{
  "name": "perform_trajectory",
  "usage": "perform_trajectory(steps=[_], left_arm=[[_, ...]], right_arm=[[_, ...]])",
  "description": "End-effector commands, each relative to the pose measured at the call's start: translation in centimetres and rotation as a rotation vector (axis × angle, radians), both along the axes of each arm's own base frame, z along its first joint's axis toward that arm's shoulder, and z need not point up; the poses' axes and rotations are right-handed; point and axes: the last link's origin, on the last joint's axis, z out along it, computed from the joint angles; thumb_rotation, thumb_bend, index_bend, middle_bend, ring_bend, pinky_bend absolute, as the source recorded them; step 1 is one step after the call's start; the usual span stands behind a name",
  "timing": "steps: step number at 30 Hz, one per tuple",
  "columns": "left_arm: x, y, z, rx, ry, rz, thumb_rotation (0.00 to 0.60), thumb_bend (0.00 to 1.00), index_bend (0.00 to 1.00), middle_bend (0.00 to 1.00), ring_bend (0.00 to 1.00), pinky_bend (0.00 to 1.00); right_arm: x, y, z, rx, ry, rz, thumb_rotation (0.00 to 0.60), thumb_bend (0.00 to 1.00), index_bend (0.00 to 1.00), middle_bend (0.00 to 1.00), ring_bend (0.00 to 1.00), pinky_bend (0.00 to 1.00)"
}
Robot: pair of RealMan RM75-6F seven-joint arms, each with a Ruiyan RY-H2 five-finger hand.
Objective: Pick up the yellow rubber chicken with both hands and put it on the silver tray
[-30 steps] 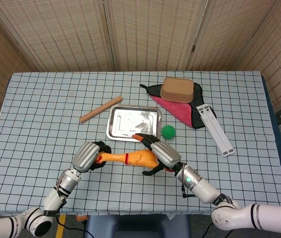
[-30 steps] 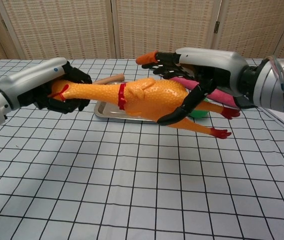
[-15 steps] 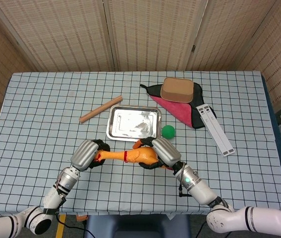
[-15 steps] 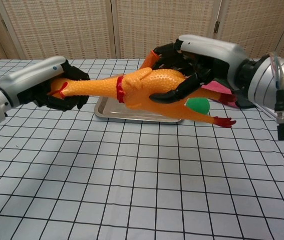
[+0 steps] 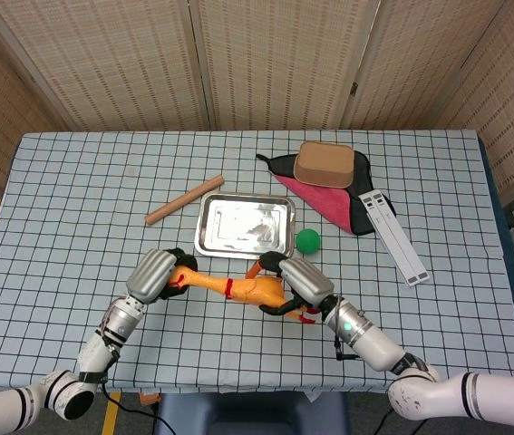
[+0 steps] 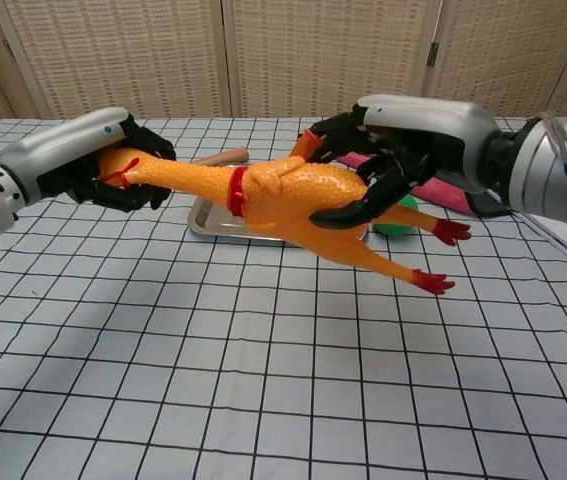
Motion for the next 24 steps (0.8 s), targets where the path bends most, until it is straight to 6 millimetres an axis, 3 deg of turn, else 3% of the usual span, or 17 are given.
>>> perform_trajectory(steps=[1, 7, 13, 24], left_arm=[[-0.1, 0.2, 0.0, -0.002, -0.002, 0.009, 0.6, 0.73, 0.78, 0.61, 0.47, 0.57], [-0.4, 0.6, 0.1, -0.015, -0.023, 0.037, 0.6, 0.73, 0.79, 0.61, 0.47, 0.57], [-0.8, 2.4, 0.5, -0.028, -0.057, 0.094, 0.6, 0.73, 0.79, 0.61, 0.48, 0.57], [-0.9, 10.0, 0.9, -0.07, -0.149, 0.277, 0.6, 0.74, 0.79, 0.61, 0.49, 0.58]], right_arm=[[-0.2, 0.0, 2.0, -0.041, -0.027, 0.03, 0.6, 0.05, 0.0, 0.0, 0.0, 0.0], [-0.7, 0.1, 3.8, -0.1, -0.028, 0.055, 0.6, 0.05, 0.0, 0.0, 0.0, 0.0], [-2.1, 1.3, 6.8, -0.201, -0.006, 0.083, 0.6, 0.05, 0.0, 0.0, 0.0, 0.0], [-7.2, 3.0, 11.0, -0.289, 0.148, 0.02, 0.6, 0.05, 0.0, 0.0, 0.0, 0.0]])
